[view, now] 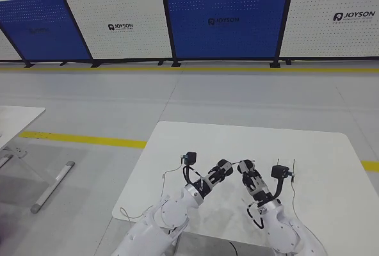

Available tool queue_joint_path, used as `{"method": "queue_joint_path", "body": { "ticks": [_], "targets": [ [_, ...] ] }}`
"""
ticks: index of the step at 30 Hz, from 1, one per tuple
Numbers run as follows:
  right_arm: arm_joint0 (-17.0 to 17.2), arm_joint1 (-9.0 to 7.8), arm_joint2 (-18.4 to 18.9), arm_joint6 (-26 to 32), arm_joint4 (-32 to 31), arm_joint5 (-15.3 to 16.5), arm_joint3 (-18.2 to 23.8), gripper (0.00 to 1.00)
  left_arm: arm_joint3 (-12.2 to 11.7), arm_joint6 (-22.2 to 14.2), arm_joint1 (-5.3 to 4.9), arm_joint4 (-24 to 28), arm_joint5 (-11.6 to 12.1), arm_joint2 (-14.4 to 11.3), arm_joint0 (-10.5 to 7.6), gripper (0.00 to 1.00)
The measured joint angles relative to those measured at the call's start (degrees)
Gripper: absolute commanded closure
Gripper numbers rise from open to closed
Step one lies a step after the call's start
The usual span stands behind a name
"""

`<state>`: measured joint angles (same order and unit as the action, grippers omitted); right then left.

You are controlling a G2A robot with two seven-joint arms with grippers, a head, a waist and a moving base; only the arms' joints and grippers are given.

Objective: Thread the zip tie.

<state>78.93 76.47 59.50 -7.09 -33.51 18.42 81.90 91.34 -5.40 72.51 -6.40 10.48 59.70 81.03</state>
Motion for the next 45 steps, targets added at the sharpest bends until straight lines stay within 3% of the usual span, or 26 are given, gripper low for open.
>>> {"method": "queue_joint_path", "body": {
  "ticks": [9,21,24,26,31,39,42,45],
  "targets": [
    [0.59,0.07,0.63,0.27,-0.17,0.45,0.58,0.81,0.02,0.48,0.04,0.07,0.05,-0.08,0.16,1.00],
    [3.01,-0.25,2.41,-0.95,-0.59,1.07,2.07,0.61,0.86,1.81,0.17,1.76,-0.28,0.07,0.86,1.00],
    [3.69,-0.40,2.96,-1.47,-0.81,1.06,2.24,0.50,0.92,1.83,0.20,2.54,-0.17,0.15,1.03,1.00],
    [4.10,-0.48,3.38,-2.08,-1.14,1.06,2.12,0.00,0.97,1.88,0.24,3.23,-0.34,0.15,1.13,1.00],
    [4.65,-0.43,4.09,-4.35,-1.79,0.07,2.12,0.00,1.41,1.46,0.33,5.53,-2.80,0.34,1.14,1.00],
    [4.63,-0.43,4.08,-4.29,-1.77,0.09,2.12,0.00,1.40,1.47,0.33,5.45,-2.71,0.34,1.14,1.00],
    [4.36,-0.64,4.75,-4.40,-4.64,-0.41,2.28,0.00,1.32,1.46,0.37,6.10,-2.67,0.33,1.23,1.00],
    [4.51,-1.18,6.20,-3.44,-8.27,1.08,2.31,0.00,1.35,-0.03,0.30,8.17,-1.93,0.81,1.56,1.00]
  ]
}}
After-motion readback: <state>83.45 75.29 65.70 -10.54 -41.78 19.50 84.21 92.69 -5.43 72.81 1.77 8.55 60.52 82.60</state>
